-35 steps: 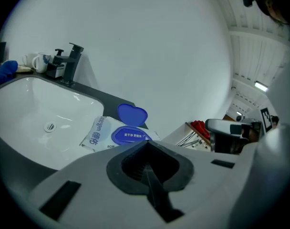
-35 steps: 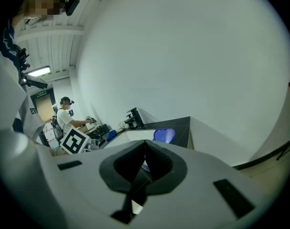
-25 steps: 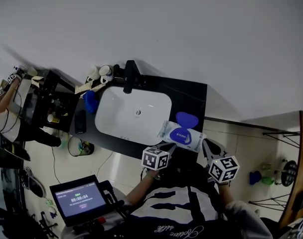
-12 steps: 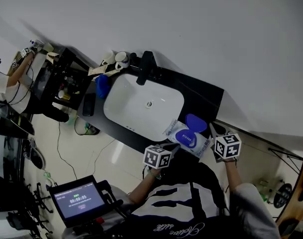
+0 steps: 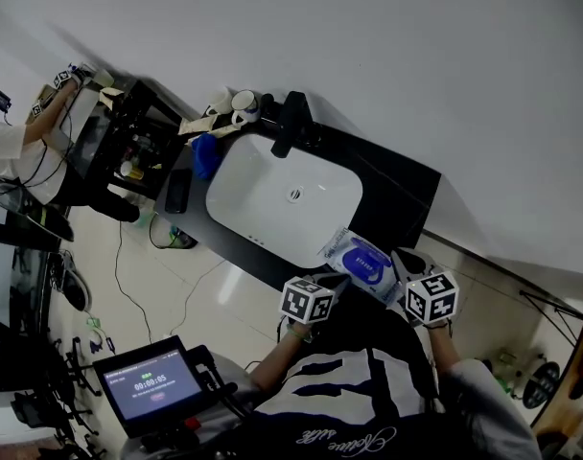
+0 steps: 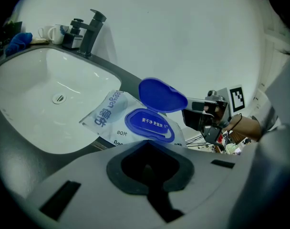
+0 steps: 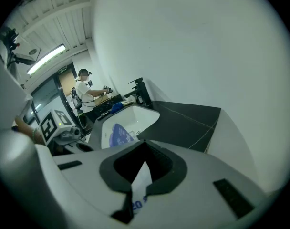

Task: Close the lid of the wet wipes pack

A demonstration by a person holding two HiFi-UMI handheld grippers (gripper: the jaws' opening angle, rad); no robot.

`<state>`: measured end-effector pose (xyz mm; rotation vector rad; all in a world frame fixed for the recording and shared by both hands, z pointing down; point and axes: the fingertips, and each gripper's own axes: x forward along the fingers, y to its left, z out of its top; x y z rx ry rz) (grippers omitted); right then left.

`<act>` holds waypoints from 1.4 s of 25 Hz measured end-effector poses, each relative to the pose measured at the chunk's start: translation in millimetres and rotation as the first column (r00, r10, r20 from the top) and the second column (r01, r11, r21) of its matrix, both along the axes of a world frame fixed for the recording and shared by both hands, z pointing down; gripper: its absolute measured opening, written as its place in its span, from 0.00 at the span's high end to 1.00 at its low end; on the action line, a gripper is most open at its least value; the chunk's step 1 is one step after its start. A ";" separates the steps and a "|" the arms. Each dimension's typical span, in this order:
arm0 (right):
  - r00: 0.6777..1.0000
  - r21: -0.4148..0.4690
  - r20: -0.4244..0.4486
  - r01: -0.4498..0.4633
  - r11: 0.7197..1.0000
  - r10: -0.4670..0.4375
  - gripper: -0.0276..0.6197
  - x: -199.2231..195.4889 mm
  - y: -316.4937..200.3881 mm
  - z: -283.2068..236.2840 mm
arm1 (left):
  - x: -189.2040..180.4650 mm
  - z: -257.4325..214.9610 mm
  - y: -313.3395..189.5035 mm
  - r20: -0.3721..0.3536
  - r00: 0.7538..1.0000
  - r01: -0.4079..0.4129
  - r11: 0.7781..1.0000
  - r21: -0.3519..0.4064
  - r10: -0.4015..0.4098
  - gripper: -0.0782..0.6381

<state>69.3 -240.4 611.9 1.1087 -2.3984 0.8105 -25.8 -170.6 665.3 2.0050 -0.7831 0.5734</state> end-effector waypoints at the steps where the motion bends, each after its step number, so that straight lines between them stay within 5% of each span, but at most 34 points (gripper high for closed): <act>1: 1.000 -0.004 0.005 0.018 1.000 -0.018 0.96 -5.8 8.6 -1.3 | 0.2 -0.4 0.4 0.000 1.000 -0.001 1.000 -0.001 0.001 0.89; 5: 0.997 -0.035 0.011 0.074 0.997 -0.074 0.96 -24.6 37.7 4.3 | 1.4 -1.8 2.3 -0.006 1.000 -0.004 1.000 -0.009 0.004 0.89; 11: 0.987 -0.070 -0.092 0.127 0.989 -0.134 0.96 -36.7 54.3 28.7 | 2.3 -3.2 4.7 -0.024 1.000 -0.007 1.000 -0.002 0.007 0.89; 20: 0.969 -0.106 -0.206 0.119 0.987 -0.139 0.96 -39.3 50.3 45.2 | 1.3 0.6 12.4 -0.011 0.998 -0.067 0.997 0.029 0.067 0.89; 25: 0.904 -0.099 -0.385 0.160 0.982 -0.186 0.96 -41.6 49.4 55.8 | -2.7 3.8 14.5 -0.010 0.996 -0.093 0.994 0.055 0.094 0.89; 35: 0.949 0.032 -0.309 -0.054 0.998 0.061 0.96 -45.8 68.2 18.6 | -22.8 -53.9 25.3 -0.117 0.988 -0.084 0.983 0.164 0.103 0.89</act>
